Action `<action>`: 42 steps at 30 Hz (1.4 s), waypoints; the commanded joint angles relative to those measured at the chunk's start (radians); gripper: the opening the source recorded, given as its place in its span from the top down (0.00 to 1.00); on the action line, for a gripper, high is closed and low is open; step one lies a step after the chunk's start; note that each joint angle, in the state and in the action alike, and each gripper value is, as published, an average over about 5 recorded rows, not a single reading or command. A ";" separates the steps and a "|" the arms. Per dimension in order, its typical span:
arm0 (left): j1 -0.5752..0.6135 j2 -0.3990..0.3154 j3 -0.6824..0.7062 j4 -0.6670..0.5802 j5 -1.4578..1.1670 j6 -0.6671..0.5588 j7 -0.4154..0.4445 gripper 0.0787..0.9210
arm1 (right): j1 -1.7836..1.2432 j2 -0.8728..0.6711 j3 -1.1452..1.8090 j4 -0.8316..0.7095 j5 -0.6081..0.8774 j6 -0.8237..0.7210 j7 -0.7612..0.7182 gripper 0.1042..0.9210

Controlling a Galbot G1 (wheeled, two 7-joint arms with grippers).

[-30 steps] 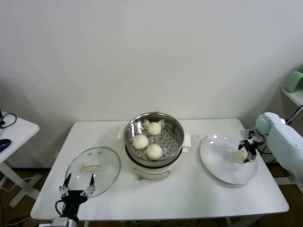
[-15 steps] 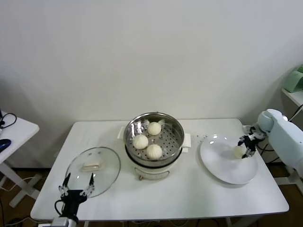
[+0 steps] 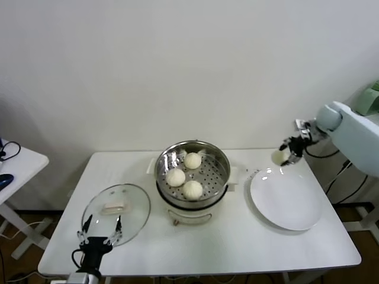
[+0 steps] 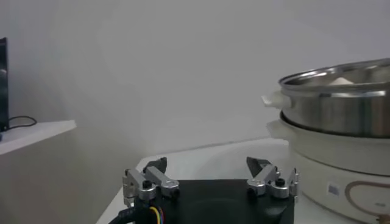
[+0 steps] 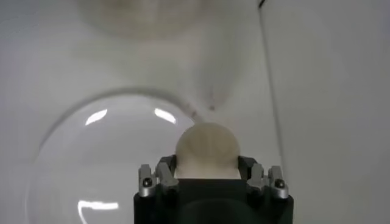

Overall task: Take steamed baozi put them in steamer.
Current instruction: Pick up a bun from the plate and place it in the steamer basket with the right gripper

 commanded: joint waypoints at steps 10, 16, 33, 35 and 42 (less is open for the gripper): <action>0.008 0.011 0.046 -0.046 0.005 -0.004 -0.001 0.12 | 0.431 0.302 -0.596 0.213 0.774 -0.221 0.097 0.32; 0.018 0.012 0.052 -0.062 0.005 -0.007 -0.002 0.12 | 0.402 0.365 -0.655 0.248 0.818 -0.238 0.134 0.32; 0.032 0.007 0.051 -0.079 -0.006 -0.014 -0.010 0.12 | 0.293 0.389 -0.724 0.236 0.759 -0.245 0.166 0.32; 0.033 0.007 0.050 -0.077 -0.006 -0.016 -0.010 0.12 | 0.285 0.390 -0.723 0.228 0.749 -0.244 0.165 0.32; 0.031 0.002 0.047 -0.075 -0.017 -0.013 -0.011 0.12 | 0.265 0.393 -0.721 0.209 0.720 -0.239 0.164 0.32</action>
